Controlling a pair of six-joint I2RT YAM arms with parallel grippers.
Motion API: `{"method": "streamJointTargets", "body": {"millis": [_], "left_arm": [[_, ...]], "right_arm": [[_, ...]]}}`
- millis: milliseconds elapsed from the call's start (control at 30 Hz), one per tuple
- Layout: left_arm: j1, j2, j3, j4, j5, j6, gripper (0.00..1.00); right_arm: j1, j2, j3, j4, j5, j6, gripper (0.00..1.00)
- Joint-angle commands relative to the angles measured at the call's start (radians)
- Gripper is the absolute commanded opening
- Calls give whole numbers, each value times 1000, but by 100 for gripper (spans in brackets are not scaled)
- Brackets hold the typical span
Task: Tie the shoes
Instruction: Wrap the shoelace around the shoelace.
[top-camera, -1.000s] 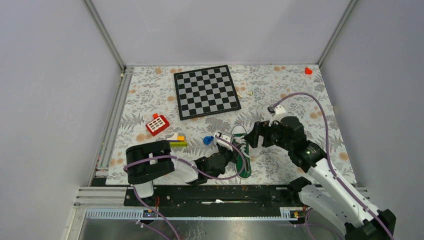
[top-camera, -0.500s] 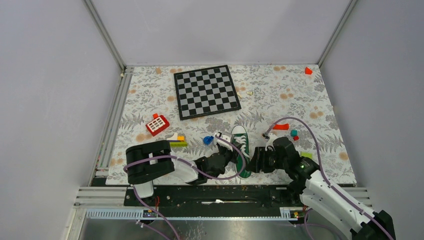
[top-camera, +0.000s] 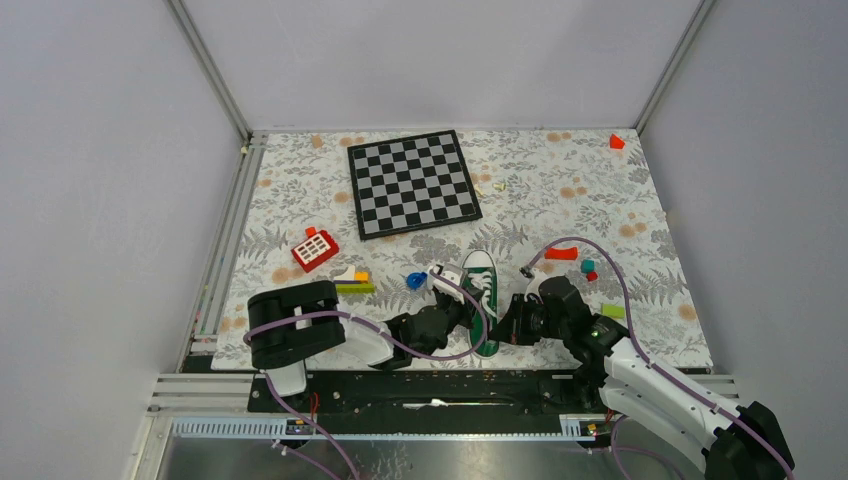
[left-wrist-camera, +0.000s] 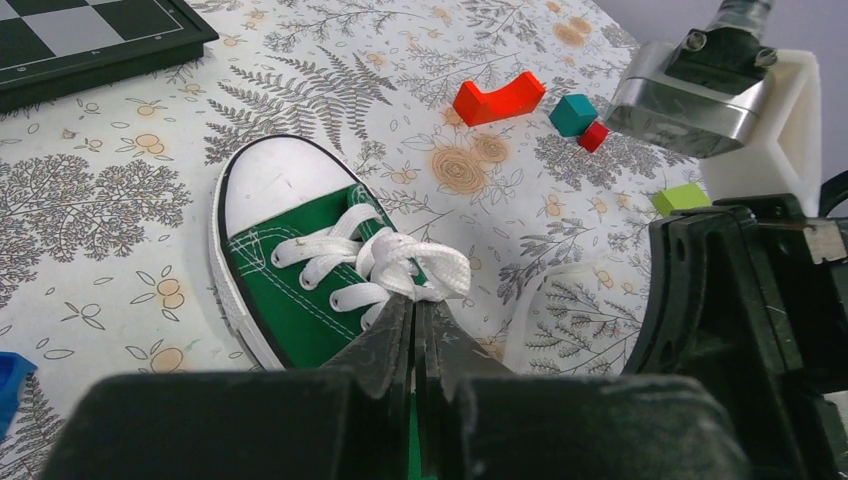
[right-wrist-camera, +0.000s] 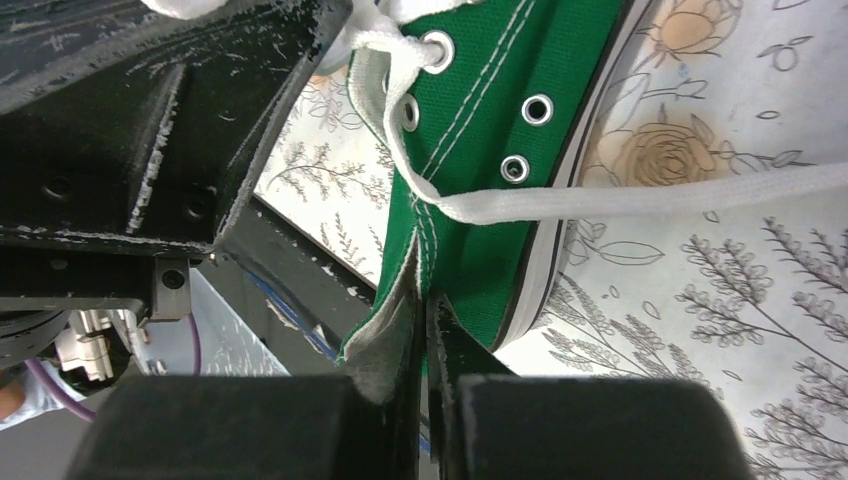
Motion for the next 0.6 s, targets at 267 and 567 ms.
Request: {"method": "streamJointTargets", "body": {"millis": [267, 567], "left_arm": [[8, -124, -50, -31, 96, 1, 0], [54, -100, -39, -44, 213, -17, 0]], "right_arm": [[125, -37, -23, 139, 17, 175, 0], [125, -172, 135, -257, 389, -3, 48]]}}
